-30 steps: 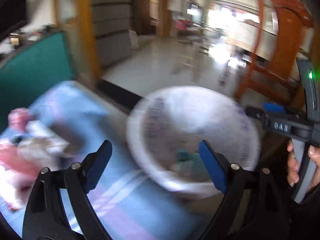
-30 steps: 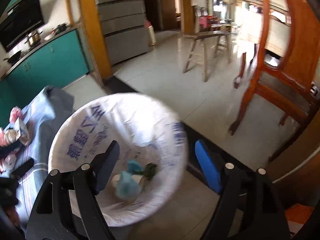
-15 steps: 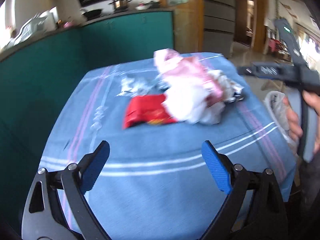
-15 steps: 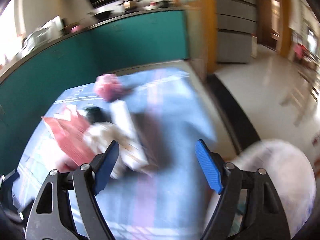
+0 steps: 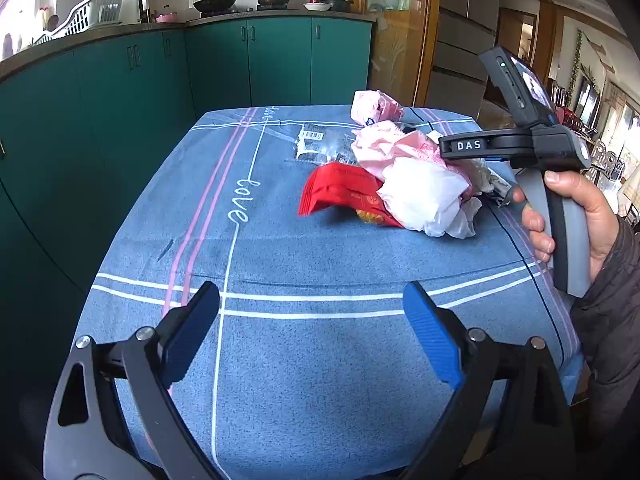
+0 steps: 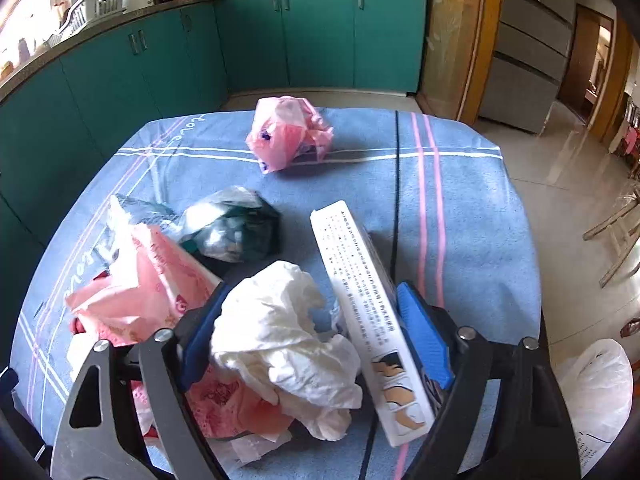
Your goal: Collect trash
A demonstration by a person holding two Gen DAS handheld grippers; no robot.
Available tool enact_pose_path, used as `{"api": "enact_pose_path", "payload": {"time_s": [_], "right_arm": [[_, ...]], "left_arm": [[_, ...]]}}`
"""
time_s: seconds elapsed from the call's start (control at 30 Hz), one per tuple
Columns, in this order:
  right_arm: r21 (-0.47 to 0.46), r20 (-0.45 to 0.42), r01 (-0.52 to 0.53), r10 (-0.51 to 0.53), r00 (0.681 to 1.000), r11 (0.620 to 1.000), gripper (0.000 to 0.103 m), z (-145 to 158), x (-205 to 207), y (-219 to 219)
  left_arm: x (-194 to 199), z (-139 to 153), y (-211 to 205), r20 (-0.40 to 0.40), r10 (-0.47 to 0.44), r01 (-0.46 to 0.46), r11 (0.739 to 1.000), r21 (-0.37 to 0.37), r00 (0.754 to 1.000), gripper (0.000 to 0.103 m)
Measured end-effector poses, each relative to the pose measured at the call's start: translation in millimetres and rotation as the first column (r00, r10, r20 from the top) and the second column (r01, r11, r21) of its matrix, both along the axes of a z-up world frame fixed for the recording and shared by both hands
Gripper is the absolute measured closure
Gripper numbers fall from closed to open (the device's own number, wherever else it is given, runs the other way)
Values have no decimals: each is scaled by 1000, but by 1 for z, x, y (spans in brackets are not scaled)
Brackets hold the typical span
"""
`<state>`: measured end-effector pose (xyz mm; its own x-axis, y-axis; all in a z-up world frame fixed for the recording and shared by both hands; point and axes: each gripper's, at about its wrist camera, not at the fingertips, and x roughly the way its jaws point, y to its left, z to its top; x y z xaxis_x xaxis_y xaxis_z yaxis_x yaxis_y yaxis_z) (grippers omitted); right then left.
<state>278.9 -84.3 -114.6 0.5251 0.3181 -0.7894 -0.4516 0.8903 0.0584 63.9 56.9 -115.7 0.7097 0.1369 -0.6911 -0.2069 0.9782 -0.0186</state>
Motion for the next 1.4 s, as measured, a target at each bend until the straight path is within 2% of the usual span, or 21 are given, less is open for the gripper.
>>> {"api": "enact_pose_path", "payload": {"time_s": [0.17, 0.4, 0.6, 0.7, 0.77, 0.87, 1.17, 1.3, 1.4], "right_arm": [[25, -39, -98, 99, 994, 995, 37, -2, -15, 13], [74, -95, -142, 149, 984, 987, 37, -5, -52, 21], [99, -101, -165, 175, 979, 981, 37, -6, -83, 24], [101, -98, -165, 175, 980, 981, 44, -7, -93, 23], [111, -103, -165, 176, 979, 980, 52, -5, -97, 19], [116, -103, -156, 168, 980, 981, 55, -2, -105, 15], [128, -117, -157, 172, 978, 979, 55, -3, -116, 6], [107, -106, -134, 145, 984, 985, 46, -4, -117, 6], [110, -112, -125, 137, 984, 986, 44, -6, -116, 6]], "left_arm": [[-1, -1, 3, -1, 3, -3, 1000, -17, 1000, 10], [-4, -4, 9, -6, 14, -15, 999, -31, 1000, 10], [-8, -6, 13, -5, 19, -19, 999, -46, 1000, 10], [-10, -7, 14, -4, 22, -22, 999, -49, 1000, 10], [-12, -7, 16, -2, 26, -26, 998, -52, 1000, 10], [-14, -7, 18, -1, 31, -31, 997, -63, 1000, 10], [-15, -10, 20, -7, 32, -33, 996, -83, 999, 9], [-17, -10, 22, -7, 37, -37, 995, -88, 999, 9], [-18, -12, 23, -10, 39, -40, 995, -91, 999, 8]]}}
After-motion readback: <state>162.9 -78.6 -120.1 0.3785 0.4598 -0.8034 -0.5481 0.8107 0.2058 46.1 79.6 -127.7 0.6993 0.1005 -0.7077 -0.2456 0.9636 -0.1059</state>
